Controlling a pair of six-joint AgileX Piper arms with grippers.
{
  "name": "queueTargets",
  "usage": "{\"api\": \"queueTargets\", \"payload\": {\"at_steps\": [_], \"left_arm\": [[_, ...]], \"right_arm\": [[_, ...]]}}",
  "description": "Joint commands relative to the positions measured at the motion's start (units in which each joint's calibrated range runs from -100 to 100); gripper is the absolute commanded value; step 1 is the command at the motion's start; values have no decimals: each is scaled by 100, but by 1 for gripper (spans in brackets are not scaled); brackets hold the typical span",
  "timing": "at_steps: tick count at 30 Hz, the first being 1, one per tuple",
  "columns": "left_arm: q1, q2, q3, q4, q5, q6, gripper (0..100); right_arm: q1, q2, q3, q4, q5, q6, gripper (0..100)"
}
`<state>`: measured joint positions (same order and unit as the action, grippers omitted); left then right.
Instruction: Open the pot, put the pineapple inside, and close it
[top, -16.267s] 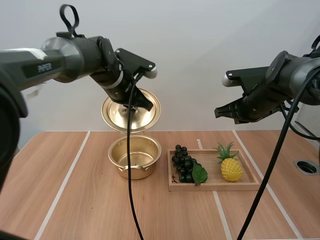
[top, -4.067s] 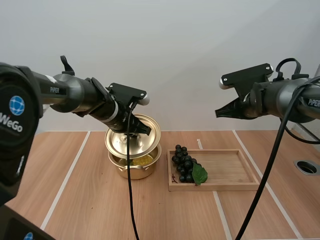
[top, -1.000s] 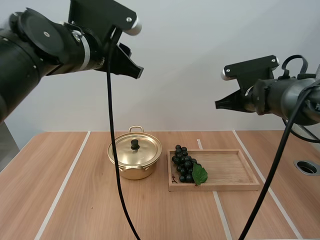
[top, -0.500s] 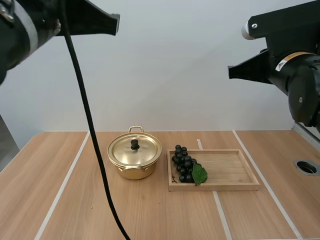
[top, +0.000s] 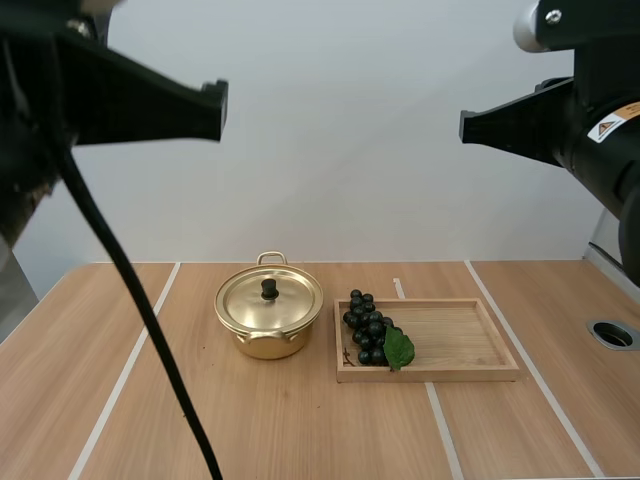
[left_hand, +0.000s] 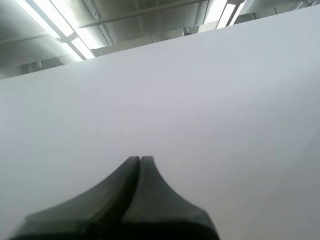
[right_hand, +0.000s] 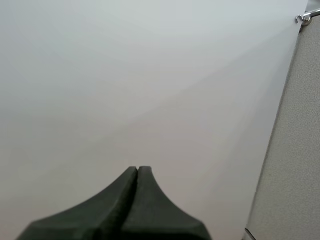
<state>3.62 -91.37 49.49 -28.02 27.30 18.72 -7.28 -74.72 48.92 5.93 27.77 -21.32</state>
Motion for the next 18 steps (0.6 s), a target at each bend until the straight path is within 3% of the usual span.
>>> {"api": "queueTargets", "payload": {"at_steps": [1,7,11,15,18], "left_arm": [[9,-405,412,216,-243,-156,0],[1,-863,823,924,-35,-369,0],[-5,-863,989,1664,126,-1292,0],[-5,-863,1258,1757,56,-1553,0],[-118,-863,1583,2056,-124,-1440,0]], "right_arm": [[-34,-209,-15,401,33,-35,0],[-24,-218,-15,158,323,-35,0],[184,33,-15,-18,664,-35,0],[267,201,-15,49,801,-35,0],[210,245,-15,113,780,-130,0]]}}
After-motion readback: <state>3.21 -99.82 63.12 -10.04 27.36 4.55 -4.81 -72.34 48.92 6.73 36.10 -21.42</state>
